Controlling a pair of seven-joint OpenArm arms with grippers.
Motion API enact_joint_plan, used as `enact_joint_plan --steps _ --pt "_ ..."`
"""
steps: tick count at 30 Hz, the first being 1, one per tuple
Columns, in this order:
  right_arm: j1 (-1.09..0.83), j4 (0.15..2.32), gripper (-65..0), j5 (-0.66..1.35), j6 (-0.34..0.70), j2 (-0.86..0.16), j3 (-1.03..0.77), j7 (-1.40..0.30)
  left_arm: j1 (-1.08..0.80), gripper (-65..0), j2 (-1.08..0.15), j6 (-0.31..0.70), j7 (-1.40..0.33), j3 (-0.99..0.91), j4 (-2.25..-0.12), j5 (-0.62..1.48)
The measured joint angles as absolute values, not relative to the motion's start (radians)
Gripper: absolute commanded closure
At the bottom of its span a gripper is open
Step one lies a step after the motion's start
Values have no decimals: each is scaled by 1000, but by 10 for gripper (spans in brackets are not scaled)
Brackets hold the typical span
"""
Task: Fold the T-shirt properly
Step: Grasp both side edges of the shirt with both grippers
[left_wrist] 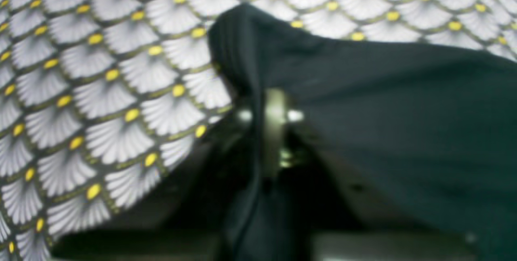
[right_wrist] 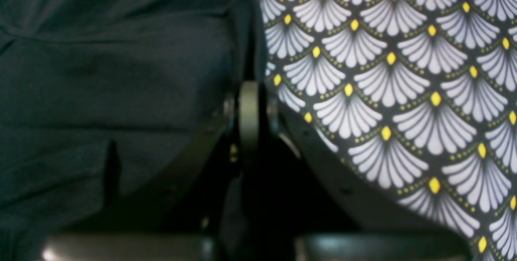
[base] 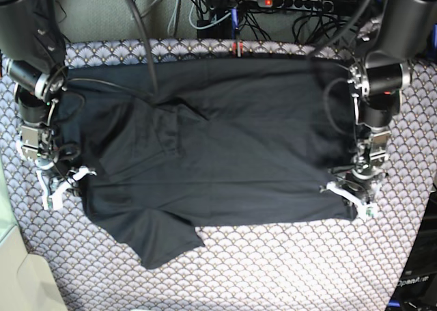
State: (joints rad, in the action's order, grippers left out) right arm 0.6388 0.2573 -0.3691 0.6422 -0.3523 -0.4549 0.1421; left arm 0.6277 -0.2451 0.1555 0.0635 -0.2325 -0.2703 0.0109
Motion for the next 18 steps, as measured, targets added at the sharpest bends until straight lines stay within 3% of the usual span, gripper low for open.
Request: enact_joint_plan --steps 4,18 --pt "640 260 0 -365 642 -352 -455 125 628 0 -235 89 60 -232 -279 7" --pt "636 260 0 -369 710 -397 -458 105 626 0 -236 90 -20 -232 -318 12"
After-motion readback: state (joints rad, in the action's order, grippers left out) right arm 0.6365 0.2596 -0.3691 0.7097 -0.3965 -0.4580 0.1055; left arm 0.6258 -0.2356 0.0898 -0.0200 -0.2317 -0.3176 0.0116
